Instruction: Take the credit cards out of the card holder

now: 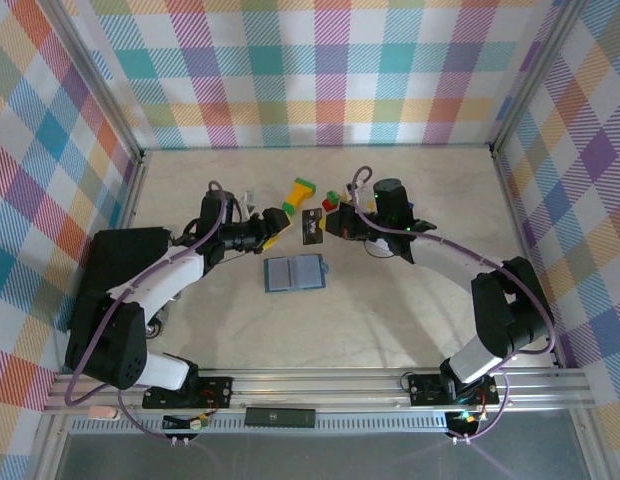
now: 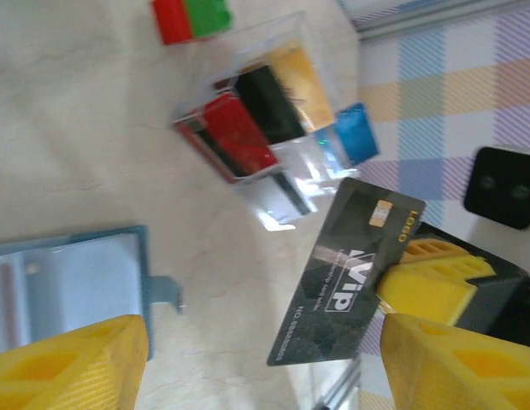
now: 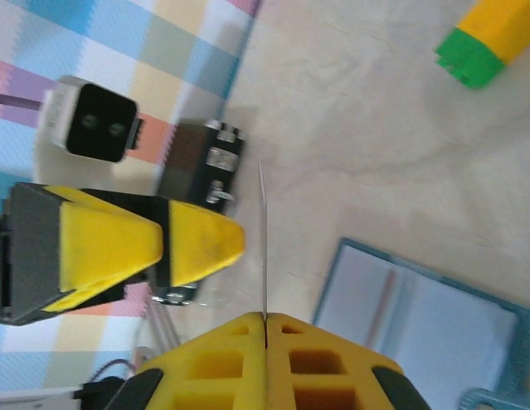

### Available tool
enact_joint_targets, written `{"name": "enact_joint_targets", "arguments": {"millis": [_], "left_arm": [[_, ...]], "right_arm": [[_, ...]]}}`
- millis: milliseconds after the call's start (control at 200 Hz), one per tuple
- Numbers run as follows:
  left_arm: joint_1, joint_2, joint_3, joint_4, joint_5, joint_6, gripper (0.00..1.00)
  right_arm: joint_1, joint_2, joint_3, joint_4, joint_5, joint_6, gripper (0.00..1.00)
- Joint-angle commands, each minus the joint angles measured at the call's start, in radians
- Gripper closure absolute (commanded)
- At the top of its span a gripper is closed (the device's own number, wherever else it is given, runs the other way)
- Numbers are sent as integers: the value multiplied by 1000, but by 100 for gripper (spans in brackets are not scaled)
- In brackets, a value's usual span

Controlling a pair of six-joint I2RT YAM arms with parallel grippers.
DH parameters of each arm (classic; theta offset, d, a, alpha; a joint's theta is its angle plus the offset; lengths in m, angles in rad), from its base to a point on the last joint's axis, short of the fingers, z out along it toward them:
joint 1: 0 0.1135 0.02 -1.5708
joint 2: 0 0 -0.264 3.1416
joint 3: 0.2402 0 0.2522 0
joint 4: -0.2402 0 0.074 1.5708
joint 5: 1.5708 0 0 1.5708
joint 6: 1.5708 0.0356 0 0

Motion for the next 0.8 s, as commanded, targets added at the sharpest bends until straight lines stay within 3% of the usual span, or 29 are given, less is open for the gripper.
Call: {"name": "enact_joint_targets", "arguments": {"millis": [0, 155, 445, 580, 620, 795], "left_arm": [[-10, -1, 35, 123, 106, -28, 28], [-31, 38, 68, 171, 157, -46, 35], [-33, 75, 38, 458, 218, -200, 68], [-33, 85, 44, 480, 225, -226, 92], [-33, 87, 46, 481, 222, -233, 100], [-33, 82, 46, 479, 175, -237, 100]], "right_arm": [[-16, -20, -17, 172, -147, 120, 100], [-31, -10, -28, 283, -185, 216, 100], [-41, -11, -52, 367, -214, 298, 100], [-43, -12, -53, 367, -214, 308, 100], [-43, -12, -53, 367, -214, 314, 98], [-35, -35, -95, 410, -187, 387, 77]]}}
